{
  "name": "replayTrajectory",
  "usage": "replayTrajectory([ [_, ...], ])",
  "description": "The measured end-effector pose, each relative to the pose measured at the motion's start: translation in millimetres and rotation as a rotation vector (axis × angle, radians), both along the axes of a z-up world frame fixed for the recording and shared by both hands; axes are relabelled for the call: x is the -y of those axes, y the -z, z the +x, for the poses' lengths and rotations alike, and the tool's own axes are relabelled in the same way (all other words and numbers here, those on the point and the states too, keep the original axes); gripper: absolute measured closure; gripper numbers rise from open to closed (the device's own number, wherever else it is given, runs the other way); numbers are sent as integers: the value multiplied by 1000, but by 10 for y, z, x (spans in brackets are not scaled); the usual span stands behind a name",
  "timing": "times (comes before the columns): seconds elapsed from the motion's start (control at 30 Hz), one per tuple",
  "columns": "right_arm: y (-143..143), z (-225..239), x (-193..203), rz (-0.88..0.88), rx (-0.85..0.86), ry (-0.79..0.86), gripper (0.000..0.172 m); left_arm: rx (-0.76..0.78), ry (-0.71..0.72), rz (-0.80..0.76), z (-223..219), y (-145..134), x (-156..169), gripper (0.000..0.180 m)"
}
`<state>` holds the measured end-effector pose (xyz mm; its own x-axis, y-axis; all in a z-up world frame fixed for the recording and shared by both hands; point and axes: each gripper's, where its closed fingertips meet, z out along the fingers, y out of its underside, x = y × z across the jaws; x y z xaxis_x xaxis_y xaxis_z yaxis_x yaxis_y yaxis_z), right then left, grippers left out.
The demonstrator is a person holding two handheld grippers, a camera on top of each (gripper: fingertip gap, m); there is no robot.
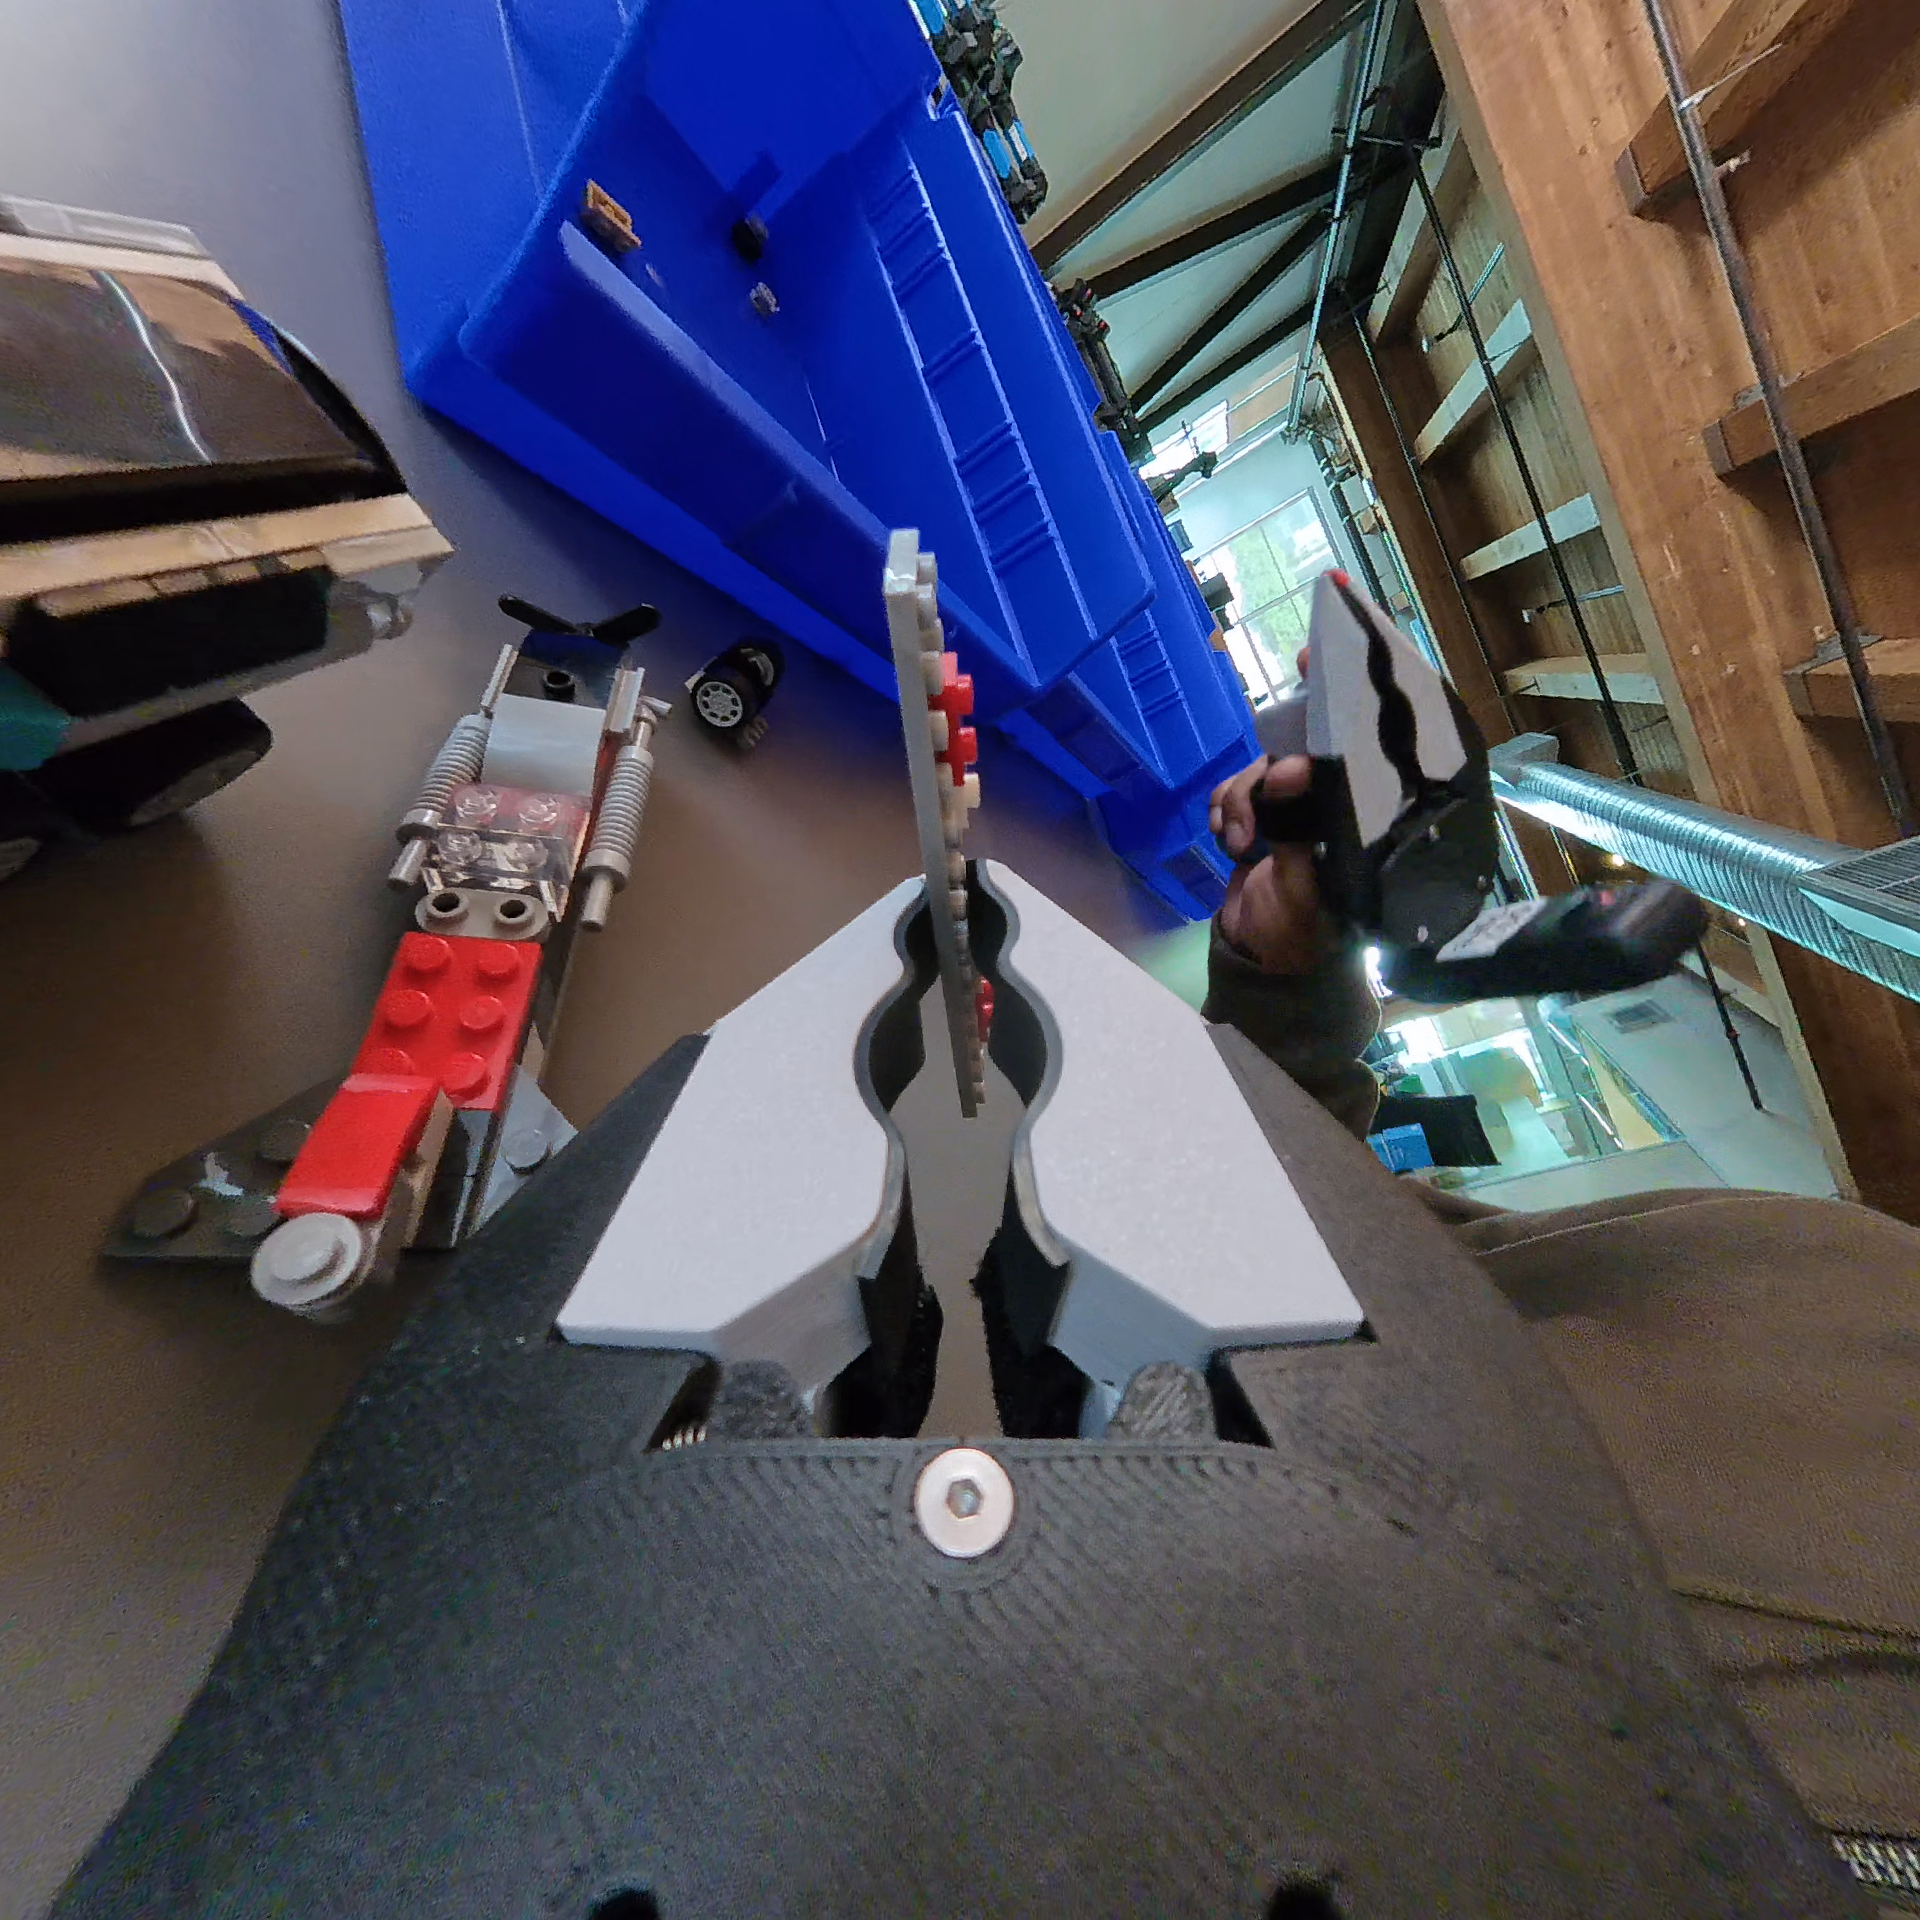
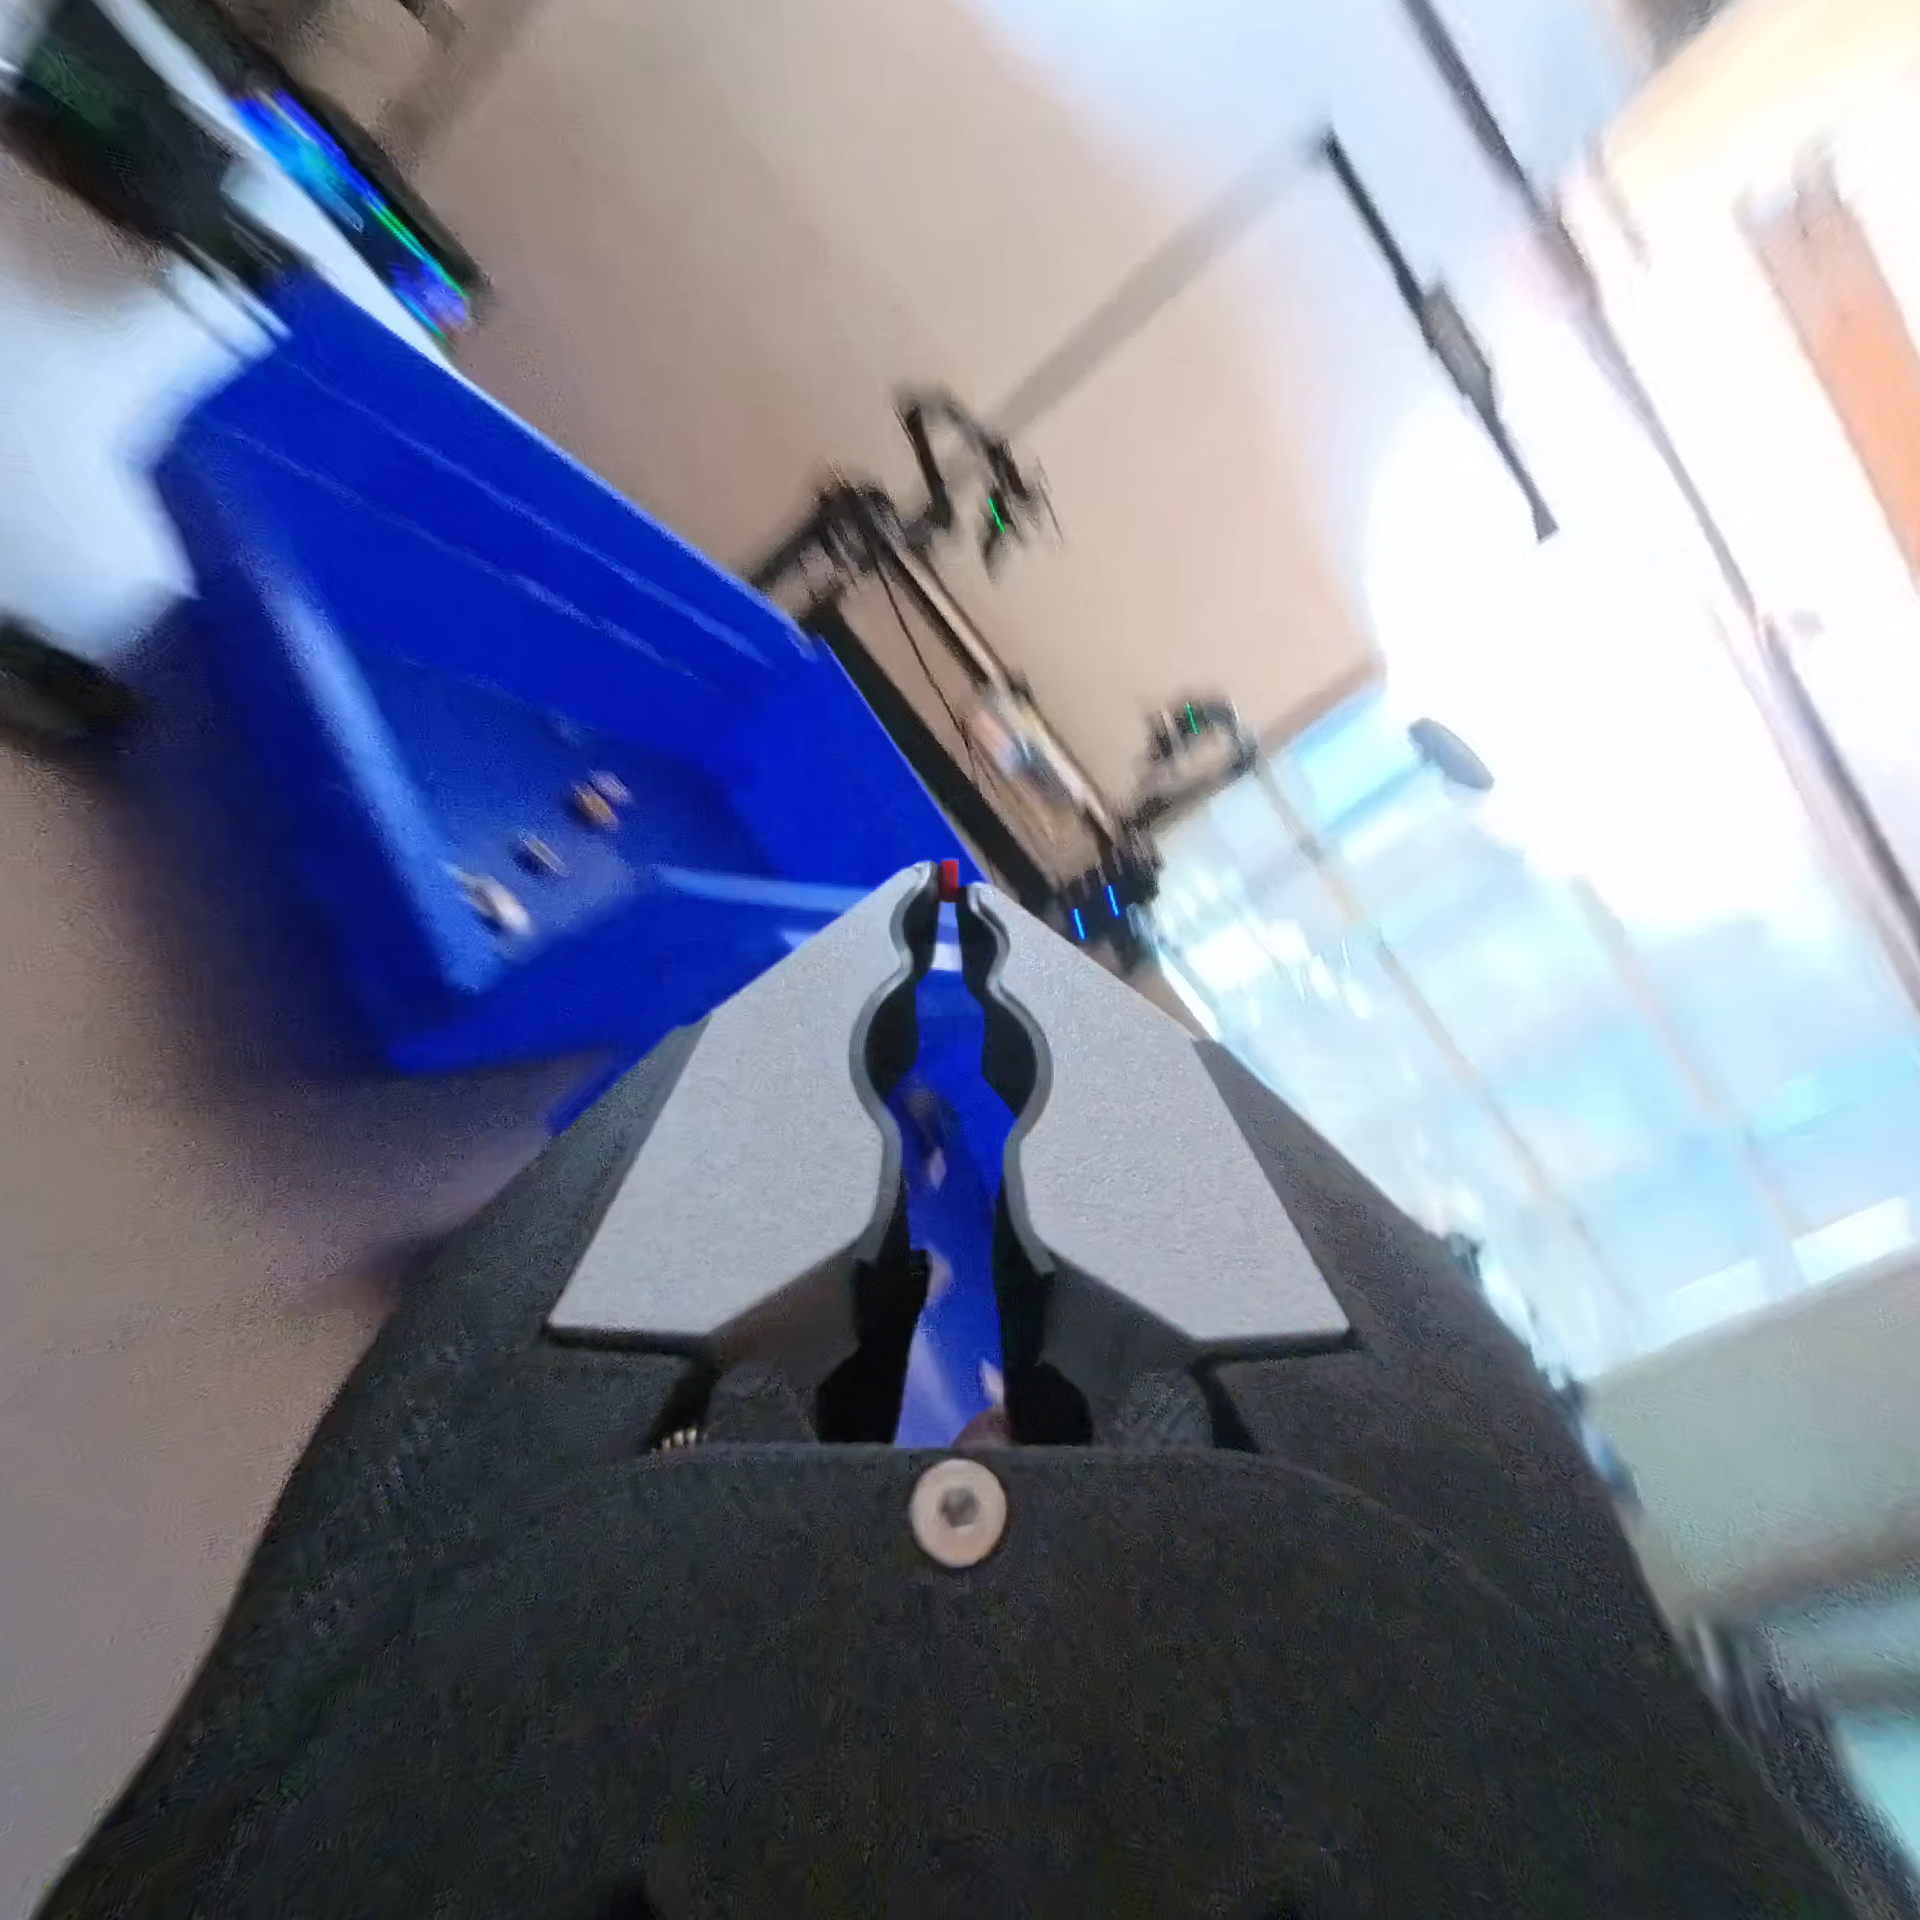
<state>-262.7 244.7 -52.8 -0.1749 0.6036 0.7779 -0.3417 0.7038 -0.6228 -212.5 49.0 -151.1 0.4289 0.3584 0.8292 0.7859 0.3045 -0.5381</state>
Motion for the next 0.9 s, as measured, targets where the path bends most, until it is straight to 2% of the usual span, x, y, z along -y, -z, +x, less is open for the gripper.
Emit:
replayTrajectory([
  [0.07,95,-199,-424,-62,93,197,167,-3,1,-3,2,-1,-7,174],
  [0.17,280,-334,-726,-139,216,327,166,-9,1,-6,3,-3,-11,174],
  [0.37,403,-408,-896,-235,299,368,162,-10,4,0,4,-10,-10,175],
  [0.53,380,-390,-841,-299,309,323,158,-10,21,12,21,-24,-26,175],
  [0.63,347,-268,-449,-347,339,145,158,-17,20,29,19,-50,-28,175],
  [0.8,563,280,734,-463,586,-304,157,-42,16,90,26,-144,-47,175],
  [0.9,687,623,1298,-438,675,-443,153,-38,7,140,55,-193,-69,175],
])
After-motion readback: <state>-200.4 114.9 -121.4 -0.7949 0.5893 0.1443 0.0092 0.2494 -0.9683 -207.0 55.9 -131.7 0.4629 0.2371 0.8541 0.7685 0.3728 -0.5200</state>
